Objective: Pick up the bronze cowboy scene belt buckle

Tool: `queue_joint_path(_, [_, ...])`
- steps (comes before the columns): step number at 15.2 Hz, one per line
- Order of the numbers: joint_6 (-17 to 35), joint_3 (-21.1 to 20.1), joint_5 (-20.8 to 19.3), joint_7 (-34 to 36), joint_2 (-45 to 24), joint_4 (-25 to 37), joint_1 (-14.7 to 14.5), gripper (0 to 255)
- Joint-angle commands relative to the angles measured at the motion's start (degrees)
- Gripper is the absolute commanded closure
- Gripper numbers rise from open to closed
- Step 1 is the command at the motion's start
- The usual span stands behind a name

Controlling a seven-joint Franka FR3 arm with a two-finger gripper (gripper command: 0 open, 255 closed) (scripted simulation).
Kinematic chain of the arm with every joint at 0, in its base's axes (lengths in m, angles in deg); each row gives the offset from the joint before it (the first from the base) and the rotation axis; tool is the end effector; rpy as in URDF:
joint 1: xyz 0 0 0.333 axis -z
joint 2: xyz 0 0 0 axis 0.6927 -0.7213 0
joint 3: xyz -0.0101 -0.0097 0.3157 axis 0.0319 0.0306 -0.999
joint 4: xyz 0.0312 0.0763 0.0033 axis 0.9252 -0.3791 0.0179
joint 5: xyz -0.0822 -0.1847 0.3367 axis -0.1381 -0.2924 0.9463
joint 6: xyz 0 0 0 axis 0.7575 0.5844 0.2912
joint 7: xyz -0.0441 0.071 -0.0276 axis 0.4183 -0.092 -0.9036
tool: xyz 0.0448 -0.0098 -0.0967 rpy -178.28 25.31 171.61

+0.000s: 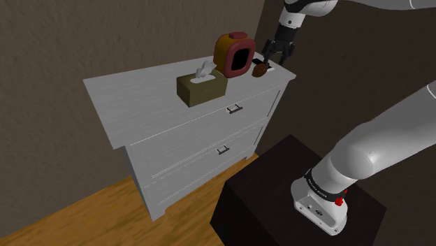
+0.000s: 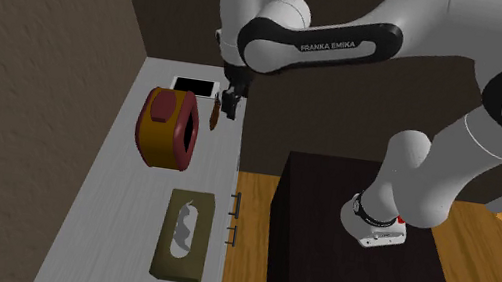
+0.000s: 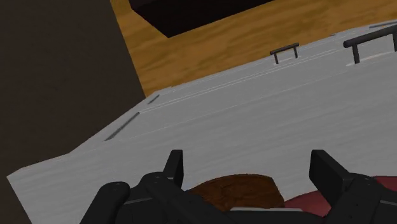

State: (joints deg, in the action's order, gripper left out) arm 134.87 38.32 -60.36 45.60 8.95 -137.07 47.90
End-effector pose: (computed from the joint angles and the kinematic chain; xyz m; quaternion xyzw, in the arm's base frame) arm 0.4663 -0.1612 0.4987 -0.9877 0.1520 0.0138 0.0331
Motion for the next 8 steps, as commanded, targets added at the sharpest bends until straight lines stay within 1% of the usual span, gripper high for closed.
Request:
queue_joint_path(1, [1.1,1.0,0.6,-1.1,-4.0,3.5,0.4,0])
queue_joint_path(6, [2.5,3.0,2.9,-3.6,-13.8,13.1,1.9,0])
queue_joint_path(7, [2.6,3.2,3.3,-4.0,-15.1,14.5,2.2,0])
queue_joint_path(8, [3.3,3.2,3.4,-4.1,-15.3,13.9,2.2,0])
